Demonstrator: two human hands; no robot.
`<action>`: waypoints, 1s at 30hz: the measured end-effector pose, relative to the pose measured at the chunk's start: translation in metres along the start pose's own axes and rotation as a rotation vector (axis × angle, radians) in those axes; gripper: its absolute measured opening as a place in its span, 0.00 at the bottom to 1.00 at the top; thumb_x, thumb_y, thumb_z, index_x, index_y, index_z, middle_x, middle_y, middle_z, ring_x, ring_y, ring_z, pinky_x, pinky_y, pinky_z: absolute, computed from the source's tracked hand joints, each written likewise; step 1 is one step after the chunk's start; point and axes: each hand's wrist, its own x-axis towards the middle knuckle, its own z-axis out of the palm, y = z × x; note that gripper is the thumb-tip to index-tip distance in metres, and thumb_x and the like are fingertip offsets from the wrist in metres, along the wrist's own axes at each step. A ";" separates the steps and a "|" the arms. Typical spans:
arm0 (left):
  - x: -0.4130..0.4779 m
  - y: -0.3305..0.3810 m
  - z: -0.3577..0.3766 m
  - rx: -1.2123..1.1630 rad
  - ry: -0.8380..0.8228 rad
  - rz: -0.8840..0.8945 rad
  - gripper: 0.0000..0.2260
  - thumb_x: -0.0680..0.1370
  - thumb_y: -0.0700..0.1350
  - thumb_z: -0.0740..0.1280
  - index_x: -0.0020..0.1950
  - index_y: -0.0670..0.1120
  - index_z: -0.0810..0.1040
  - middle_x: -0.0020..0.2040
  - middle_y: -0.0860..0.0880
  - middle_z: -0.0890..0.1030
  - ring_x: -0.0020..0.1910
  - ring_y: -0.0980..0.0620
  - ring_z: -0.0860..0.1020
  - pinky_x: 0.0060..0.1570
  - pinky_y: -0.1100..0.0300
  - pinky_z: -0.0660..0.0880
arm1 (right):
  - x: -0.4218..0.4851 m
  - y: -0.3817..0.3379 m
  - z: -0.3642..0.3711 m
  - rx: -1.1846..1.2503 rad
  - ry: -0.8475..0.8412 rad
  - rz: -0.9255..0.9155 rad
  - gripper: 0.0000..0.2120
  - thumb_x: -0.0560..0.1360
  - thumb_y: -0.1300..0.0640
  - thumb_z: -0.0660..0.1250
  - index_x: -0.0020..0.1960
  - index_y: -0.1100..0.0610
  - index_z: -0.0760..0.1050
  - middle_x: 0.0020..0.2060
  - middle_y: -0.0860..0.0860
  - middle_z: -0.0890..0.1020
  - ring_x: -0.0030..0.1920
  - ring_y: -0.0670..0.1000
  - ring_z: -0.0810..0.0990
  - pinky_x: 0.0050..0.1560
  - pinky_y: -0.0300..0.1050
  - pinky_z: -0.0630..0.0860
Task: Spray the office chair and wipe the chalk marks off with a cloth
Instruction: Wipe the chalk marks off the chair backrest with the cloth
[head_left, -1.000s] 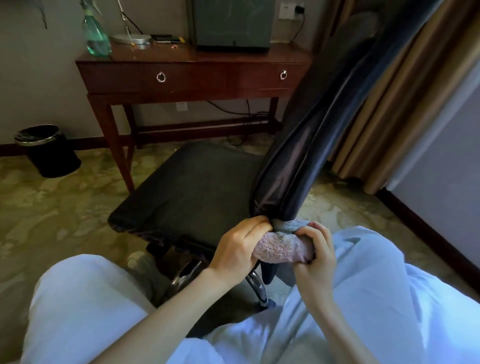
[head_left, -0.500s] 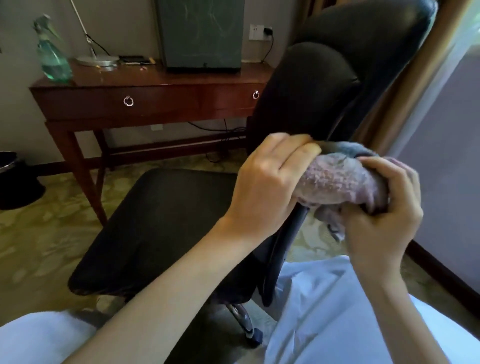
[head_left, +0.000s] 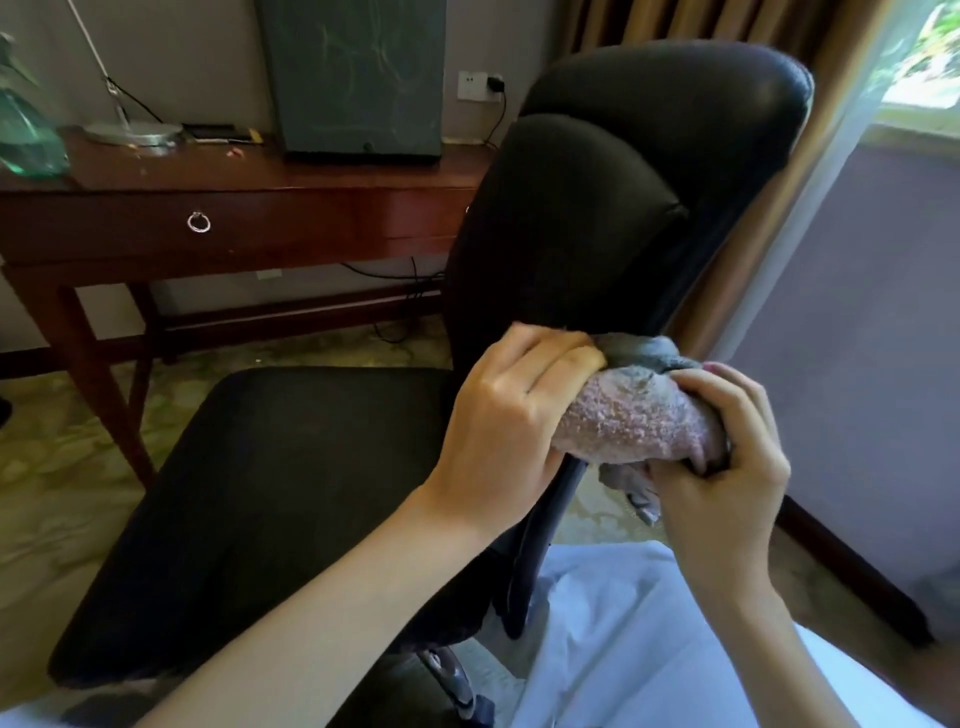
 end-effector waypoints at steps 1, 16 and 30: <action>-0.008 -0.001 0.003 0.001 -0.007 -0.011 0.14 0.70 0.34 0.72 0.56 0.37 0.81 0.54 0.43 0.81 0.57 0.45 0.76 0.58 0.51 0.73 | -0.007 0.005 0.003 0.014 -0.010 0.025 0.25 0.58 0.74 0.65 0.53 0.57 0.76 0.54 0.55 0.76 0.57 0.49 0.76 0.59 0.41 0.72; -0.131 -0.017 0.045 0.154 -0.095 -0.077 0.10 0.74 0.32 0.63 0.48 0.41 0.83 0.45 0.47 0.82 0.46 0.48 0.79 0.48 0.54 0.78 | -0.129 0.061 0.031 0.045 -0.202 0.373 0.32 0.51 0.70 0.64 0.49 0.44 0.76 0.56 0.43 0.76 0.61 0.41 0.73 0.60 0.31 0.67; 0.038 0.012 -0.009 0.144 0.189 0.090 0.10 0.71 0.32 0.70 0.51 0.38 0.81 0.48 0.43 0.82 0.47 0.45 0.76 0.45 0.57 0.73 | 0.026 -0.022 -0.004 -0.054 0.079 -0.023 0.24 0.60 0.73 0.63 0.54 0.63 0.78 0.52 0.58 0.78 0.55 0.53 0.76 0.58 0.37 0.71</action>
